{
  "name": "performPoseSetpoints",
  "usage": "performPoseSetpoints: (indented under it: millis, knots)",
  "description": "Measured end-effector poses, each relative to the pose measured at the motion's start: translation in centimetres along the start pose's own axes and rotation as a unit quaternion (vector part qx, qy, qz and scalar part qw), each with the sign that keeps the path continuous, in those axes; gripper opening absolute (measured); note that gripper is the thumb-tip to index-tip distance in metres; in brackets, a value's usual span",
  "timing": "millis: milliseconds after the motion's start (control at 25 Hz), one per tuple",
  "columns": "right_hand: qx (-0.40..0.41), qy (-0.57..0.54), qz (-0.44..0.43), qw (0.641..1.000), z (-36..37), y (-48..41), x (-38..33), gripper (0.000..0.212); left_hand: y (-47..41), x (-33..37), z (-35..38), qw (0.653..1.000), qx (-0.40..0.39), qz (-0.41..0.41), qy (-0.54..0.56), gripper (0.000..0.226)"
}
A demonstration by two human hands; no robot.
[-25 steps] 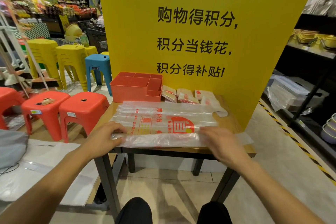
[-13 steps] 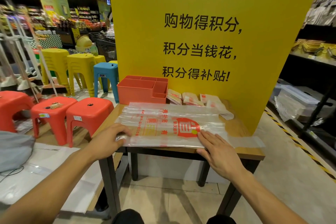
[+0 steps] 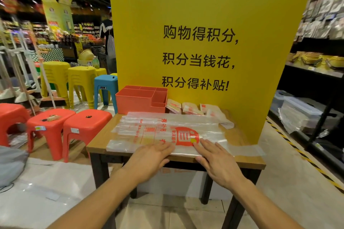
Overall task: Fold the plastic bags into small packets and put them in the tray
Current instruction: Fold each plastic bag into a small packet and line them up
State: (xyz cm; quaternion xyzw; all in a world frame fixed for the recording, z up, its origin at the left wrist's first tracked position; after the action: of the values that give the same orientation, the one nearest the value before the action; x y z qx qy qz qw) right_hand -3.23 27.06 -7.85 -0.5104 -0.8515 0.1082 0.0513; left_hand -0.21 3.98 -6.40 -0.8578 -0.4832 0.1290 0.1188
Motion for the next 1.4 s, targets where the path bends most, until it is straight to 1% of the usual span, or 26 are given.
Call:
performPoseSetpoints:
  millis: [40, 120, 200, 240, 360, 400, 480, 520, 560, 600, 640, 760, 880, 920, 1000, 1160, 1200, 1320, 1400]
  knots:
    - [0.0, -0.001, 0.002, 1.0, 0.0, -0.1, 0.1, 0.079, 0.0, -0.1, 0.4, 1.0, 0.02, -0.002, -0.012, 0.051]
    - [0.0, -0.004, 0.005, 1.0, 0.1, -0.1, 0.2, 0.079, 0.1, -0.9, 0.6, 0.999, 0.03, -0.013, -0.004, 0.045]
    - [0.005, -0.004, 0.009, 1.0, 0.3, -0.2, 0.3, 0.078, 0.7, -1.5, 0.0, 0.999, 0.046, -0.004, -0.007, 0.038]
    - [0.005, -0.006, 0.012, 1.0, 0.3, -0.2, 0.3, 0.078, 1.2, -1.7, -0.4, 0.998, 0.053, 0.002, -0.016, 0.04]
    - [0.015, -0.016, 0.017, 1.0, 0.3, -0.2, 0.1, 0.08, 2.7, -2.9, -1.2, 0.998, 0.048, -0.002, -0.035, 0.065]
    - [0.021, -0.018, 0.016, 0.999, 0.2, 0.0, 0.1, 0.08, 3.1, -3.2, -1.2, 0.998, 0.052, -0.004, -0.033, 0.07]
    - [0.053, -0.023, 0.016, 0.998, -0.5, 0.5, 0.1, 0.076, 3.5, -3.5, -1.1, 0.998, 0.057, -0.004, -0.025, 0.07]
    - [0.078, -0.026, 0.013, 0.997, -1.0, 0.9, 0.3, 0.071, 3.5, -3.5, -0.8, 0.999, 0.047, 0.002, -0.015, 0.063]
    - [0.103, -0.03, 0.005, 0.994, -1.5, 1.2, 0.6, 0.068, 3.4, -3.4, -0.9, 0.999, 0.036, 0.004, -0.001, 0.05]
    - [0.115, -0.037, -0.003, 0.993, -2.0, 1.5, 0.9, 0.067, 3.3, -3.5, -1.4, 1.0, 0.024, 0.001, 0.004, 0.032]
    - [0.118, -0.044, -0.006, 0.992, -2.5, 1.5, 1.3, 0.065, 3.3, -4.1, -1.9, 1.0, 0.013, -0.008, 0.006, 0.019]
    - [0.084, -0.051, 0.001, 0.995, -4.0, 1.1, 3.0, 0.053, 3.4, -6.3, -3.7, 0.999, -0.004, -0.043, -0.003, 0.026]
    - [0.044, -0.09, 0.017, 0.995, -4.4, 0.4, 5.1, 0.028, 3.2, -8.4, -4.9, 0.997, -0.027, -0.068, 0.027, 0.019]
    - [0.037, -0.108, 0.032, 0.993, -4.5, 0.1, 5.9, 0.024, 2.9, -8.8, -4.9, 0.996, -0.041, -0.072, 0.034, 0.016]
    - [0.034, -0.126, 0.06, 0.99, -4.9, -0.5, 7.1, 0.022, 2.3, -10.2, -4.6, 0.992, -0.059, -0.093, 0.058, 0.013]
    - [0.009, -0.126, 0.099, 0.987, -5.2, -1.7, 7.9, 0.014, 1.1, -11.9, -3.7, 0.978, -0.086, -0.143, 0.125, 0.033]
    - [0.009, -0.132, 0.104, 0.986, -5.1, -1.9, 7.9, 0.012, 0.8, -11.9, -3.6, 0.975, -0.087, -0.146, 0.145, 0.031]
    - [0.014, -0.151, 0.105, 0.983, -4.2, -2.4, 8.1, 0.01, 0.5, -12.4, -3.1, 0.97, -0.078, -0.163, 0.165, 0.012]
    - [0.008, -0.156, 0.116, 0.981, -3.4, -2.6, 8.5, 0.009, 0.8, -12.8, -2.8, 0.965, -0.067, -0.177, 0.182, 0.017]
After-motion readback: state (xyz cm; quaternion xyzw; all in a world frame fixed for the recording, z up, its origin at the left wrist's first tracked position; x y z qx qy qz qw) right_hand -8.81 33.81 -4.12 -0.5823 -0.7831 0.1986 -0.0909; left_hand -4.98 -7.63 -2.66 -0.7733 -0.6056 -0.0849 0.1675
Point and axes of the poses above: each hand's wrist, its own y-axis away from the middle knuckle, its own z-axis out of the palm, x = y × z, the point moved 6 cm from there along -y, towards the middle knuckle
